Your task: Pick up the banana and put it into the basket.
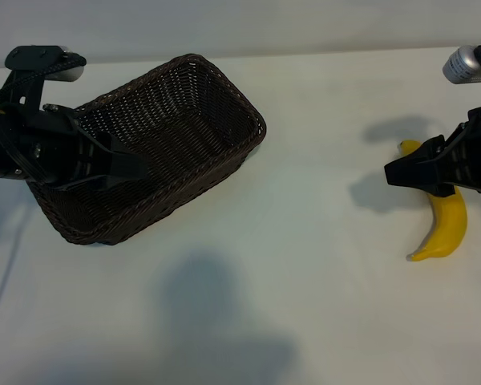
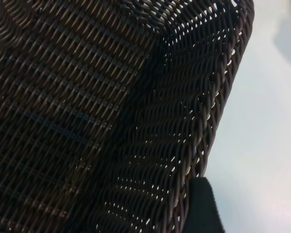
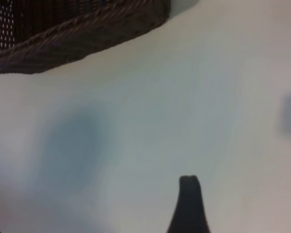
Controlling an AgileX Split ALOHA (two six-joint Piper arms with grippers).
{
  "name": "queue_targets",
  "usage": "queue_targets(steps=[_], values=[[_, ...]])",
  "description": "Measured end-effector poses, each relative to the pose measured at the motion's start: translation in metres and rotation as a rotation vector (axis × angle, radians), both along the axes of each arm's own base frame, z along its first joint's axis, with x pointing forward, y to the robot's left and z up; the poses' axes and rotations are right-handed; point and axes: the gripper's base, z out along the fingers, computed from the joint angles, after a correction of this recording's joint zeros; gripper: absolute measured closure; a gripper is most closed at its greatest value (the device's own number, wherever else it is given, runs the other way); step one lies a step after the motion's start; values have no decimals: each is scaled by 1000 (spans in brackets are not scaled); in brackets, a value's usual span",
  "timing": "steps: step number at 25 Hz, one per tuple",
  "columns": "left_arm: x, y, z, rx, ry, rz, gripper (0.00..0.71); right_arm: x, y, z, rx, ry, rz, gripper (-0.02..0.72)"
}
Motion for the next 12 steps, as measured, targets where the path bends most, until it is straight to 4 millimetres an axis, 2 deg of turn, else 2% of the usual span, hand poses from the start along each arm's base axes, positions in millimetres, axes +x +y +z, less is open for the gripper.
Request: queue_targets(steps=[12], values=[[0, 0, 0, -3, 5, 7, 196, 0, 0, 0, 2, 3, -6, 134]])
